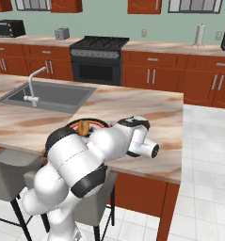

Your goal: Move the hot dog bun to the plate on the dining table and place the condiment next to that plate. Then navigate to the fridge and take the sausage and place it on the plate as well.

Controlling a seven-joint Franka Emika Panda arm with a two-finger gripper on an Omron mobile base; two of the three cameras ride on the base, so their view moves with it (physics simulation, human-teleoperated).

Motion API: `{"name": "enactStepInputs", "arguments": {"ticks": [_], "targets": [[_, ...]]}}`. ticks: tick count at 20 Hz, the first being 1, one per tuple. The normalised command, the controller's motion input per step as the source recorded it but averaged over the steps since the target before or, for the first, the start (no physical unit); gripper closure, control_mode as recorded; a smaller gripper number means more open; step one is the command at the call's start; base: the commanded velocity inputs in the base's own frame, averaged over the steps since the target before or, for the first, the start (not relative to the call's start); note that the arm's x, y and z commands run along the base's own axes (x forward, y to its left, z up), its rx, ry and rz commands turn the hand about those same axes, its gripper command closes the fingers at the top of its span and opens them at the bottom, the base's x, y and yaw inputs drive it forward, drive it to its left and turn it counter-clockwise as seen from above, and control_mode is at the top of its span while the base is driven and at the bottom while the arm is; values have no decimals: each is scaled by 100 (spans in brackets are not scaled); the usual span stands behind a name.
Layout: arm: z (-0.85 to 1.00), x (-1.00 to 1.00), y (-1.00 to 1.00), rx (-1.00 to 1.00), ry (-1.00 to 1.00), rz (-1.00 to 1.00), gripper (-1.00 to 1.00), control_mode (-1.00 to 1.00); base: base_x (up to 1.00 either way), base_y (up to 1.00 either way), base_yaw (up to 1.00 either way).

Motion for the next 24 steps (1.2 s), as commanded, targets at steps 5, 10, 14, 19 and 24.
{"name": "enactStepInputs", "arguments": {"ticks": [5,10,14,19,24], "targets": [[-20,31,0,-4,2,0,100,-100,0,0,0],[-31,31,0,-5,5,0,100,-100,0,0,0],[-29,30,0,-1,0,0,100,-100,0,0,0],[-24,34,0,0,0,0,100,-100,0,0,0],[-19,30,0,3,-2,2,100,-100,0,0,0]]}}
